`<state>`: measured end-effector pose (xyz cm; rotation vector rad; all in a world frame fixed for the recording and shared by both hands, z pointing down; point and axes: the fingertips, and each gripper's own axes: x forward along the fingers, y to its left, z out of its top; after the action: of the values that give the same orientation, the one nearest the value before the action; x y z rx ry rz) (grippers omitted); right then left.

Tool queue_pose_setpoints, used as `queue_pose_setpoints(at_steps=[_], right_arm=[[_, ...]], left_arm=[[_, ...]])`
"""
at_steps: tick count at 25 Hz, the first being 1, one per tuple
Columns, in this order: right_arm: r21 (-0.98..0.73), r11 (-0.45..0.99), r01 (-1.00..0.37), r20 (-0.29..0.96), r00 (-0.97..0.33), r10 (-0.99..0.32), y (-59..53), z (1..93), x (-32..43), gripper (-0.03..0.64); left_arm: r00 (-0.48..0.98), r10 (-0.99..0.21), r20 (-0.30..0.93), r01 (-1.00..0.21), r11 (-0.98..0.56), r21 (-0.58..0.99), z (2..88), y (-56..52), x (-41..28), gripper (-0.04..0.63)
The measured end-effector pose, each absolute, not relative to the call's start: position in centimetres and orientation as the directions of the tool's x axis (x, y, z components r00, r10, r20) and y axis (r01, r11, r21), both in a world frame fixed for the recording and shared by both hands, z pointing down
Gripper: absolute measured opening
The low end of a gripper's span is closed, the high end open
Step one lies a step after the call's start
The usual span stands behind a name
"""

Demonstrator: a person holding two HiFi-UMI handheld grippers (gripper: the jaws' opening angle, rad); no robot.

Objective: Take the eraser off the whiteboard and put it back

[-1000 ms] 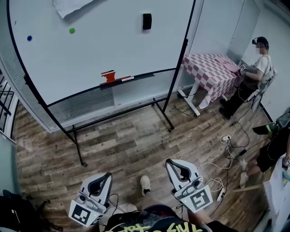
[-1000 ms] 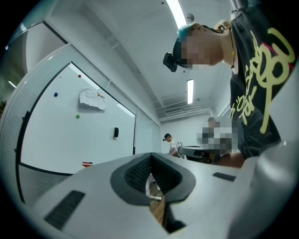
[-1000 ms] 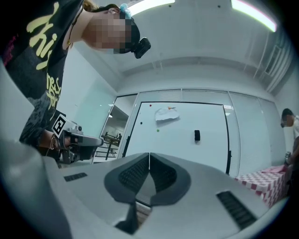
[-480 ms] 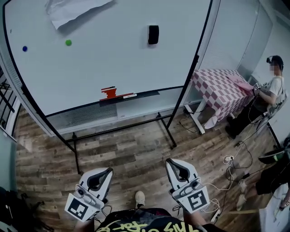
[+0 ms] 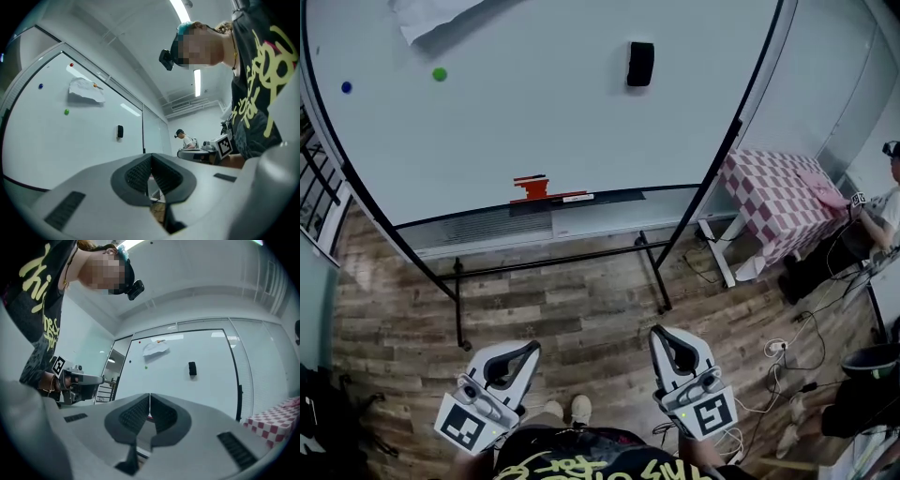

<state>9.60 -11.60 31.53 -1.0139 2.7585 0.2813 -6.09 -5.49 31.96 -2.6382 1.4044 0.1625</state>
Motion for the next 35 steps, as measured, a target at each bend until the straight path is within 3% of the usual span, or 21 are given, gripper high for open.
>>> queue_pose_setpoints(at_steps=[22,35], right_arm=[[0.075,0.769,-0.635,-0.204,-0.765,-0.611,-16.3,33.1,9.7,0.009],[0.103,0.753,-0.650,-0.206,-0.755,-0.623,-21.3,32.3,8.0,0.008]], left_arm=[[0.523,-0.843,-0.127,-0.852,-0.516,-0.085,32.4,-9.8,-5.9,0.006],[0.543,-0.822,-0.173,-0.839,-0.541,-0.059,32.3,-16.5,-7.5,0.006]])
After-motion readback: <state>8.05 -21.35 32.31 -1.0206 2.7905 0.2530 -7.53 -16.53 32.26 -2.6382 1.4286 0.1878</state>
